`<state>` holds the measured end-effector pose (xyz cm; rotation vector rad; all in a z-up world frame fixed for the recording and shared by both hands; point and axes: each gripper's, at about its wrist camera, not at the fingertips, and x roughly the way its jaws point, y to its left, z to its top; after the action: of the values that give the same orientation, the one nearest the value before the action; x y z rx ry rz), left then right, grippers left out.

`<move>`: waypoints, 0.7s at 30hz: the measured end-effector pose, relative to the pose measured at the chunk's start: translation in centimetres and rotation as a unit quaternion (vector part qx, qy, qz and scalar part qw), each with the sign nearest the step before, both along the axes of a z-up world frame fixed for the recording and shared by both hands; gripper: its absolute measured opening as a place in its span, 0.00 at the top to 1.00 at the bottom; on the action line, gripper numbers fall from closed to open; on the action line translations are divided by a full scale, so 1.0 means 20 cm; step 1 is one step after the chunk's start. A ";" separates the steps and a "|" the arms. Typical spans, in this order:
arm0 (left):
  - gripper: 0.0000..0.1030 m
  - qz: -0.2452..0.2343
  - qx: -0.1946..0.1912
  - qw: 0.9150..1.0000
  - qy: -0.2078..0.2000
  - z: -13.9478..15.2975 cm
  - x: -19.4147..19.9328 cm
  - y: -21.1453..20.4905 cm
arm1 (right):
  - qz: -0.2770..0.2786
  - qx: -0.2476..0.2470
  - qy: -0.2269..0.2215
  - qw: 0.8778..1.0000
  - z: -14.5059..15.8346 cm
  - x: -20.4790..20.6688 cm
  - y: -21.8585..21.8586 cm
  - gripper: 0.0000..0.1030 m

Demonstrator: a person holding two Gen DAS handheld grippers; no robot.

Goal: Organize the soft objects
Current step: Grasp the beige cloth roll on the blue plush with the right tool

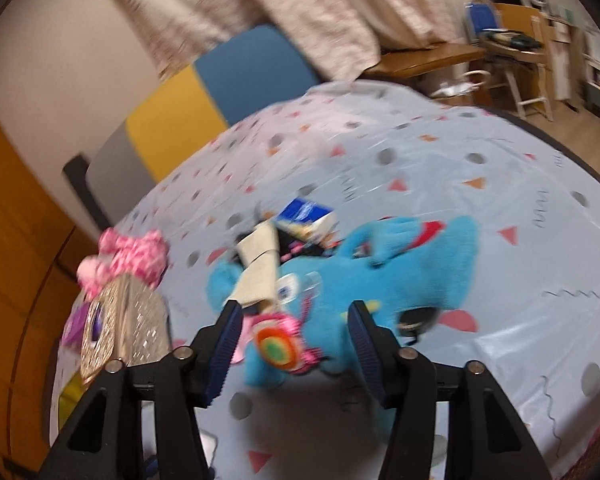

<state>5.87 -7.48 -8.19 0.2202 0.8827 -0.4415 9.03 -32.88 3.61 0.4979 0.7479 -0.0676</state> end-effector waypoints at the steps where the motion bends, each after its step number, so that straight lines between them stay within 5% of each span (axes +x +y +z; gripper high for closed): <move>1: 0.45 0.000 -0.007 1.000 0.003 0.00 0.00 0.01 | 0.014 0.001 0.008 1.000 0.00 0.04 0.02 0.49; 14: 0.44 0.002 -0.025 1.000 -0.004 -0.01 -0.01 0.02 | 0.072 -0.058 0.126 0.988 -0.17 0.67 0.12 0.54; 18: 0.44 0.001 -0.026 1.000 -0.007 -0.01 -0.04 0.04 | 0.092 -0.074 0.147 0.982 -0.25 0.71 0.17 0.76; 21: 0.44 0.000 -0.024 1.000 -0.010 -0.01 -0.04 0.04 | 0.092 -0.085 0.128 0.984 -0.19 0.64 0.18 0.80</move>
<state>5.06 -6.76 -8.37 0.1805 0.8518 -0.4585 21.74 -29.20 -0.23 0.2579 1.0277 -0.0225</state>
